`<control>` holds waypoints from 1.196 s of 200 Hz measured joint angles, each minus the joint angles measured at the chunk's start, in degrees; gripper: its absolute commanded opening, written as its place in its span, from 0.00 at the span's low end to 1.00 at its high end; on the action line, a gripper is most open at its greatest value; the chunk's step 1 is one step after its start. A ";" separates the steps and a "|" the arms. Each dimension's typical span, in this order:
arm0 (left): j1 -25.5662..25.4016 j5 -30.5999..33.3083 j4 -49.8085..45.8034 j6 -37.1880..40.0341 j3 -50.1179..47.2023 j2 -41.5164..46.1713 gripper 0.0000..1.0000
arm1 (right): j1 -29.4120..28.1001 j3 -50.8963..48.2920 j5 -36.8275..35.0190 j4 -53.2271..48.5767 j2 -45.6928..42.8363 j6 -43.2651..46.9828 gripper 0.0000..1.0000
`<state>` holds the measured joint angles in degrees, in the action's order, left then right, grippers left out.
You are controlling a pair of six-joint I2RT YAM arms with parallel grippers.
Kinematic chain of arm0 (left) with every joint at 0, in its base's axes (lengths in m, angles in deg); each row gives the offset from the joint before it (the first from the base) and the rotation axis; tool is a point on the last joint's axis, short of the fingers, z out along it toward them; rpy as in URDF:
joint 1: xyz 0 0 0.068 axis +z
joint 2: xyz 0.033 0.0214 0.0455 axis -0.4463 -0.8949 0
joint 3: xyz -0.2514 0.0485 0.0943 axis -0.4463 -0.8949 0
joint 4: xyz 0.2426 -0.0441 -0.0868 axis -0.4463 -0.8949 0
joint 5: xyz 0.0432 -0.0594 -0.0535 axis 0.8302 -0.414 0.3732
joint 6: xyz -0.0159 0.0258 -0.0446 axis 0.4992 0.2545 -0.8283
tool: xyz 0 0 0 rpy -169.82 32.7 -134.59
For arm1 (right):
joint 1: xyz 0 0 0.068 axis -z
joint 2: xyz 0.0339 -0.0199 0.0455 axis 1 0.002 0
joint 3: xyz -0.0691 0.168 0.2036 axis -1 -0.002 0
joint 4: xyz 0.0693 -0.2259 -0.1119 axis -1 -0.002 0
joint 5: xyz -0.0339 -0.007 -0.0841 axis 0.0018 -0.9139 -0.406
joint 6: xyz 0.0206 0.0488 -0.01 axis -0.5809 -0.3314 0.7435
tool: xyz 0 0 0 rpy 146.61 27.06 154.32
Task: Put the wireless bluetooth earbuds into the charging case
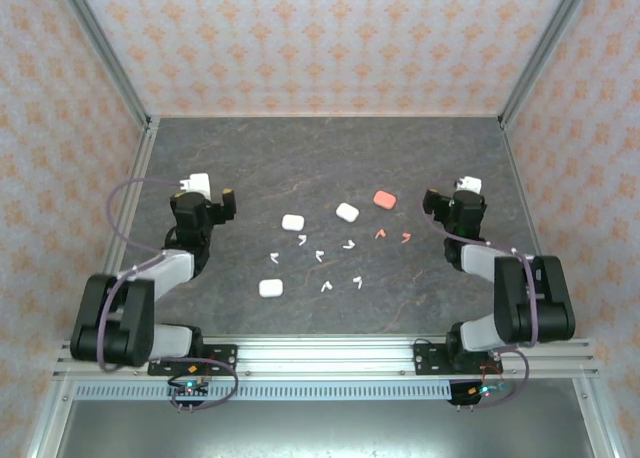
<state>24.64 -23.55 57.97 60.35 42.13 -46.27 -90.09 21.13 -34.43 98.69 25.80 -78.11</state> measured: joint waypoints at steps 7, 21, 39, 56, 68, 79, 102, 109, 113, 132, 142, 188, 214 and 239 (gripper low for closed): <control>0.00 -0.24 -2.78 -1.81 1.51 1.70 1.00 | -0.02 1.49 0.20 -2.80 -1.64 -0.20 0.99; 0.00 -1.31 -8.35 -6.16 4.50 4.02 1.00 | -0.02 4.57 0.66 -9.31 -4.55 -0.83 0.99; 0.00 -4.13 -14.60 -12.70 7.28 5.31 1.00 | -0.02 8.90 1.90 -18.69 -6.97 -1.25 0.99; -0.33 -8.37 -19.50 -18.78 8.20 5.40 1.00 | -0.07 12.24 3.48 -26.84 -8.17 -1.49 0.99; -1.18 -10.99 -22.16 -22.84 8.20 5.35 1.00 | -0.39 14.23 4.72 -32.52 -8.72 -1.44 0.99; -2.49 -12.92 -24.00 -25.86 8.20 5.20 1.00 | -0.94 16.02 6.21 -37.35 -8.74 -1.20 0.99; -6.10 -15.32 -26.38 -29.92 8.66 4.92 1.00 | -3.80 20.31 7.91 -45.51 -6.14 0.11 0.99; -7.08 -15.80 -26.97 -30.60 9.09 4.76 1.00 | -5.09 21.81 8.20 -47.23 -4.37 0.59 0.99; -7.61 -16.15 -27.30 -31.10 9.49 4.50 1.00 | -5.92 22.69 8.41 -48.13 -3.02 0.96 0.99; -9.09 -16.83 -27.45 -32.35 11.19 3.54 1.00 | -9.01 26.69 9.46 -51.04 3.63 2.25 0.99; -9.49 -17.03 -27.45 -32.81 11.72 3.15 1.00 | -10.10 28.74 9.88 -52.02 7.32 2.91 0.99; -10.14 -17.62 -27.45 -33.38 12.04 1.38 1.00 | -13.62 42.49 12.26 -55.71 26.08 5.97 0.99; -10.14 -17.62 -27.45 -33.38 12.04 0.52 1.00 | -15.19 50.27 13.49 -56.89 34.62 7.34 0.99; -10.14 -17.64 -27.47 -33.33 12.15 0.26 1.00 | -15.56 55.36 13.99 -58.05 40.04 8.07 0.99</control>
<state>14.49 -41.19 30.49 27.02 54.28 -46.01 -105.65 76.50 -20.44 40.64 65.84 -70.05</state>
